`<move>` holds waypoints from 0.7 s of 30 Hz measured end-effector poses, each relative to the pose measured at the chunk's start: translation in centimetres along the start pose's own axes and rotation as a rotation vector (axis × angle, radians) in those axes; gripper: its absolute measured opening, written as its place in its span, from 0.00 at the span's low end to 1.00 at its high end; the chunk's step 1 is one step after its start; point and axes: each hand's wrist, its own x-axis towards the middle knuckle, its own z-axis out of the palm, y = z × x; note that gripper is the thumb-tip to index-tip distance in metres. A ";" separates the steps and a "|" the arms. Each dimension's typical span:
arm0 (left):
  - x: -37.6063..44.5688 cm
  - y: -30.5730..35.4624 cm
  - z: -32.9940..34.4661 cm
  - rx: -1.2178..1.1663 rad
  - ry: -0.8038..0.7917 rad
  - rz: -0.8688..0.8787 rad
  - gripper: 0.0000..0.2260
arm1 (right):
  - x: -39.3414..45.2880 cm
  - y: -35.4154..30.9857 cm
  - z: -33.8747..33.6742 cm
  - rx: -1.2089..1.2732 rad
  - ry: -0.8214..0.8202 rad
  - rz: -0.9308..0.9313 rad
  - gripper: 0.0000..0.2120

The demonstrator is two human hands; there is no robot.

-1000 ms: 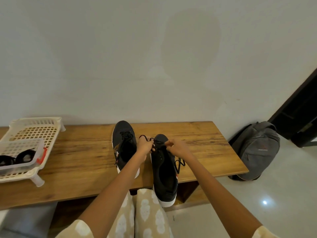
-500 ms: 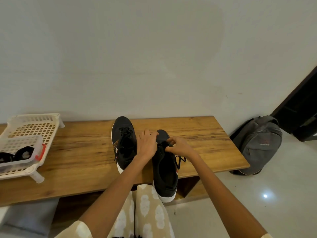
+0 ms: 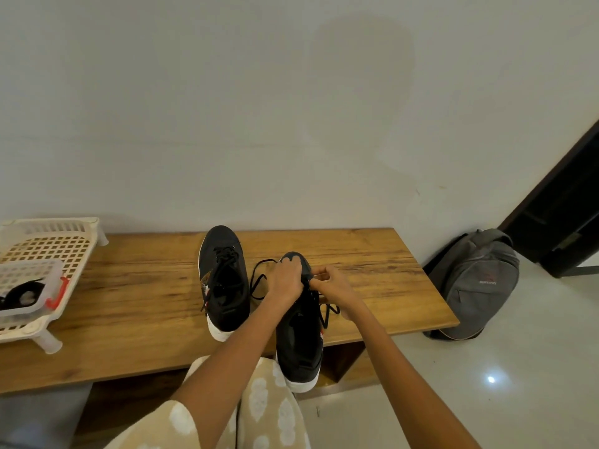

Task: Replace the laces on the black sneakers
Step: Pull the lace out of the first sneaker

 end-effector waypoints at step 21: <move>-0.3 -3.0 2.0 -1.266 0.210 -0.552 0.11 | 1.9 -3.6 1.2 -0.872 0.039 -0.271 0.10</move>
